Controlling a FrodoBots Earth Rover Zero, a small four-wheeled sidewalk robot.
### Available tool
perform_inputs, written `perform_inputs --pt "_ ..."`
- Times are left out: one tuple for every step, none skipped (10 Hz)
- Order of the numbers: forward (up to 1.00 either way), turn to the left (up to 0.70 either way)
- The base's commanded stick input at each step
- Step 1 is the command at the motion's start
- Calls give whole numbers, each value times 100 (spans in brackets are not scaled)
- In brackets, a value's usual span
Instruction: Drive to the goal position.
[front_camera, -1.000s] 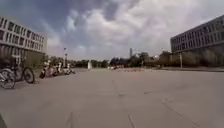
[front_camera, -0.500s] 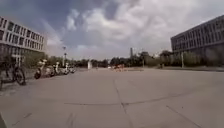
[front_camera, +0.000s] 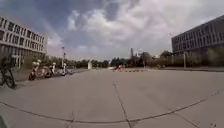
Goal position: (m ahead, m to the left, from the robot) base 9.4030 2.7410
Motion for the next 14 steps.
perform_inputs --pt "100 0" --pt "100 0" --pt "100 0" --pt "100 0" --pt "100 0" --pt "100 0" --pt "100 0" --pt "100 0" --pt "100 0" --pt "100 0" --pt "100 0" --pt "100 0" --pt "100 0" --pt "100 0"
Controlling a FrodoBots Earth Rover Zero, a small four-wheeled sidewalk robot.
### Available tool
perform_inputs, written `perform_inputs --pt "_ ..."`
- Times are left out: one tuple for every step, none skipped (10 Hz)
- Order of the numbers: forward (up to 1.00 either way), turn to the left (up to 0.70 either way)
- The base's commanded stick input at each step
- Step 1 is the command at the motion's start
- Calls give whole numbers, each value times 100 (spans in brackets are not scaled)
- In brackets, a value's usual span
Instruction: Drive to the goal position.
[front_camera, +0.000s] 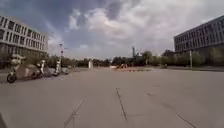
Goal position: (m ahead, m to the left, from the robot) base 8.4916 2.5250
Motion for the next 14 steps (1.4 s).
perform_inputs --pt "100 0" --pt "100 0" --pt "100 0" --pt "100 7" --pt "100 40" --pt "100 40" --pt "100 2" --pt "100 0" --pt "100 0" --pt "100 0" --pt "100 0" --pt "100 0" --pt "100 0" --pt "100 0"
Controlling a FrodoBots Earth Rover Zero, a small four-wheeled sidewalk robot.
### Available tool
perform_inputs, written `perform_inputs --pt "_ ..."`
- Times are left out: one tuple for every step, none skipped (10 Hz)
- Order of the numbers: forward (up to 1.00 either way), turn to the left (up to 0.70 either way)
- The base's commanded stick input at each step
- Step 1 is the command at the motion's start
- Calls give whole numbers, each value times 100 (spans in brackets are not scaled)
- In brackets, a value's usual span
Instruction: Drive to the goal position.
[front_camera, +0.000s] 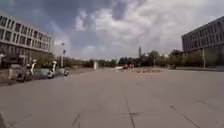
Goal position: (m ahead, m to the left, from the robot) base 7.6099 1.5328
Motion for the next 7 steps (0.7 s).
perform_inputs --pt "100 0" --pt "100 0" --pt "100 0" --pt "100 0" --pt "100 0" --pt "100 0" --pt "100 0"
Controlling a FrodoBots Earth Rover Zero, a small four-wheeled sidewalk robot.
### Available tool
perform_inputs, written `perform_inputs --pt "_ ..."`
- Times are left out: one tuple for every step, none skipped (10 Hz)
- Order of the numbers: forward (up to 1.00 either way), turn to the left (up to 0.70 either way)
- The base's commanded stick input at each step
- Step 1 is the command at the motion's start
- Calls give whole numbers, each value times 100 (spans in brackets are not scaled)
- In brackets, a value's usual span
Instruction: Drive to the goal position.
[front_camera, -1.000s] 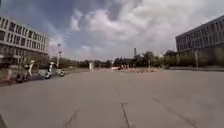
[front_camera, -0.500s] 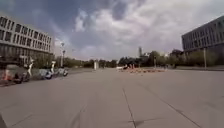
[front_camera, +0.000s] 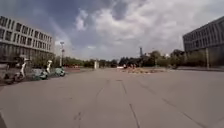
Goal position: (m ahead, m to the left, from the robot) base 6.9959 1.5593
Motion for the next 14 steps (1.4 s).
perform_inputs --pt "100 -11" --pt "100 -34" --pt "100 -37" --pt "100 -20" --pt "100 0" --pt "100 0" --pt "100 0" --pt "100 0" --pt "100 0" --pt "100 0" --pt "100 0" --pt "100 0" --pt "100 0" --pt "100 0"
